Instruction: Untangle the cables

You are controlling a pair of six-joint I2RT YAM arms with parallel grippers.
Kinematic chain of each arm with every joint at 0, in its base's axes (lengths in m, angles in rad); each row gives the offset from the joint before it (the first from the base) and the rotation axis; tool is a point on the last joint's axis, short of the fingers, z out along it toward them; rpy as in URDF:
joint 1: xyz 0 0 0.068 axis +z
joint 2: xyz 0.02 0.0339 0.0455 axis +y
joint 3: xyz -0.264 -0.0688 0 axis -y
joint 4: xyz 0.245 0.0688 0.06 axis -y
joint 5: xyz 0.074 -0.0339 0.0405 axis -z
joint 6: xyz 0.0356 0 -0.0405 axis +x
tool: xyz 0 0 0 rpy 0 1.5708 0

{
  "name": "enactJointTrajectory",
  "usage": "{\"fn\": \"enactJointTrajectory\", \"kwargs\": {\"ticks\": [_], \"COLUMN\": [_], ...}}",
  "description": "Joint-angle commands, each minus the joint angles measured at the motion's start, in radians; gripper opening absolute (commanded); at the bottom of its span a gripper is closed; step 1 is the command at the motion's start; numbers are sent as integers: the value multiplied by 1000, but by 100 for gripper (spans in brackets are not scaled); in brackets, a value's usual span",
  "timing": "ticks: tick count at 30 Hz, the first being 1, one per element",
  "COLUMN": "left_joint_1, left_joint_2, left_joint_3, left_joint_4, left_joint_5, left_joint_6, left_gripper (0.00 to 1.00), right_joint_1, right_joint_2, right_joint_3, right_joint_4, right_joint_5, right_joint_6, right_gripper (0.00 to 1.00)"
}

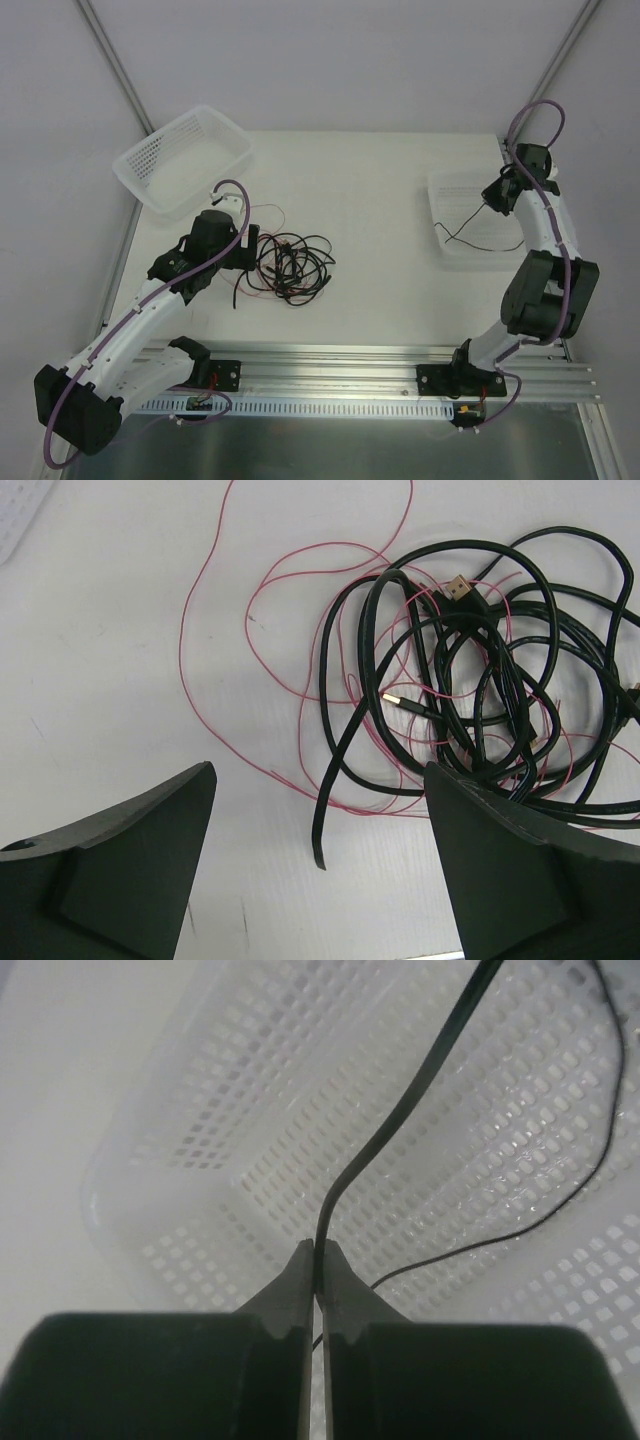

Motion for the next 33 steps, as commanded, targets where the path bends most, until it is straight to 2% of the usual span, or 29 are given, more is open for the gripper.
{"fn": "enactJointTrajectory", "kwargs": {"ticks": [1, 6, 9, 10, 13, 19, 21, 22, 26, 28, 30, 33], "left_joint_1": [4, 4, 4, 4, 4, 6, 4, 6, 6, 6, 4, 6], "left_joint_2": [3, 9, 10, 10, 10, 7, 15, 17, 46, 53, 69, 92], "left_joint_3": [2, 2, 2, 4, 4, 2, 2, 4, 7, 10, 10, 13], "left_joint_4": [10, 10, 10, 10, 10, 12, 12, 10, 10, 10, 10, 10], "left_joint_5": [13, 18, 21, 24, 25, 36, 51, 59, 97, 120, 130, 131], "left_joint_6": [13, 13, 13, 13, 13, 11, 10, 11, 8, 7, -1, -21], "left_gripper": [86, 86, 86, 86, 86, 86, 88, 89, 94, 97, 99, 99], "right_joint_1": [-5, -3, -3, -2, 15, 132, 197, 217, 383, 483, 600, 768], "right_joint_2": [89, 167, 153, 132, 80, -69, -127, -144, -245, -304, -336, -376], "right_joint_3": [67, 64, 52, 53, 79, 147, 146, 141, 69, -14, -96, -191], "right_joint_4": [-61, -131, -148, -156, -183, -271, -291, -288, -228, -185, -128, -49], "right_joint_5": [-62, -90, -89, -83, -52, 46, 71, 69, -41, -121, -106, 43], "right_joint_6": [35, -1, -30, -34, -76, -168, -185, -195, -215, -170, -114, 31], "right_gripper": [2, 9, 24, 36, 57, 72, 74, 91, 92, 92, 91, 90]}}
